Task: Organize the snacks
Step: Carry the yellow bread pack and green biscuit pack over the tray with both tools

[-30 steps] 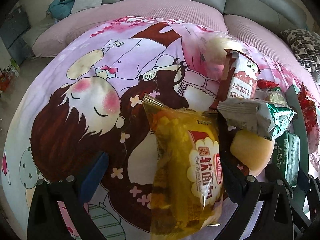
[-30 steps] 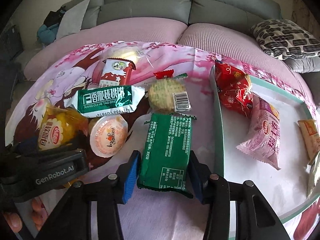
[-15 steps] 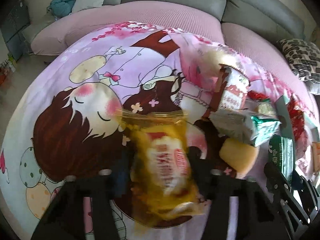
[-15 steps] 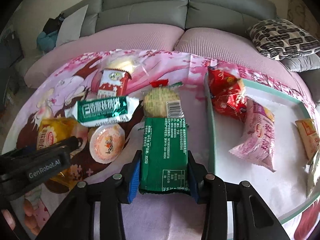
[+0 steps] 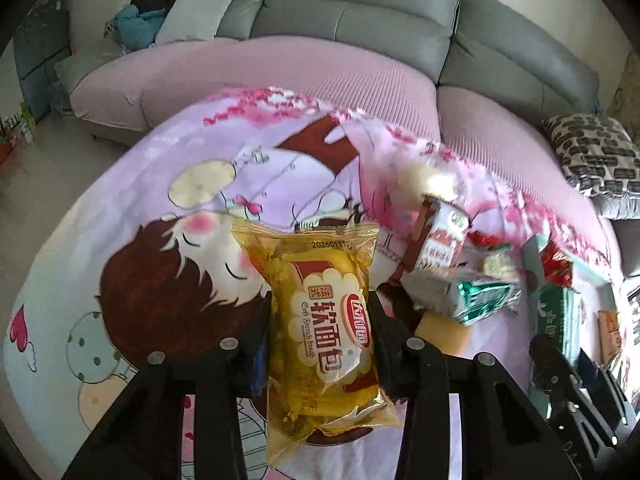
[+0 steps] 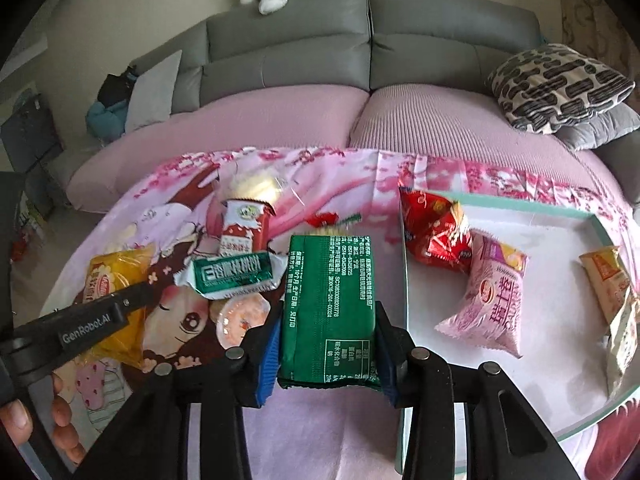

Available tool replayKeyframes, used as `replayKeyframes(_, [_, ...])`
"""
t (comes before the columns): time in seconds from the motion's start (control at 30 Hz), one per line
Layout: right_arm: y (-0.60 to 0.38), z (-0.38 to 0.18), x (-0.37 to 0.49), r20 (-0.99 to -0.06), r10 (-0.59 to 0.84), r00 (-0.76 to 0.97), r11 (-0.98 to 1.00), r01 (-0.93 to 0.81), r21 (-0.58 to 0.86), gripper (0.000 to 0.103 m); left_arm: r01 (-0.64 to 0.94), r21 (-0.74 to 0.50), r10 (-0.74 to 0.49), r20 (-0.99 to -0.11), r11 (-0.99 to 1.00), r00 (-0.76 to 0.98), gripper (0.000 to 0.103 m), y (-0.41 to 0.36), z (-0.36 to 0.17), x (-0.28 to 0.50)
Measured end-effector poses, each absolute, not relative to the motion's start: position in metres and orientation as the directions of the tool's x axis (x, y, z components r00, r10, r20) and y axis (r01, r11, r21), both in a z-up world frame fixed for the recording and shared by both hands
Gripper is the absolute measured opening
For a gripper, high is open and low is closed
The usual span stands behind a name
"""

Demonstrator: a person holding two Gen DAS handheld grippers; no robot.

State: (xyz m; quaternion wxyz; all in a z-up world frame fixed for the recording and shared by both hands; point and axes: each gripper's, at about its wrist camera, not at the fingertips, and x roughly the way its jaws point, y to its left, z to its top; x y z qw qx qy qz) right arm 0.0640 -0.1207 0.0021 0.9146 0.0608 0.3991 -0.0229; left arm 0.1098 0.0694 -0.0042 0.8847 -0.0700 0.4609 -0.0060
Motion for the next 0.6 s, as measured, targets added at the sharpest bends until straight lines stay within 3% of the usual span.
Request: replayKeyframes(0.6, [-0.148,0.021,0.048,-0.700,-0.020,0.714,0.984,0.140,0.115,0.043,-0.025,-0.173,-0.117,-0.757,0.985,0.643,0.043,0.048,0.030,0.094])
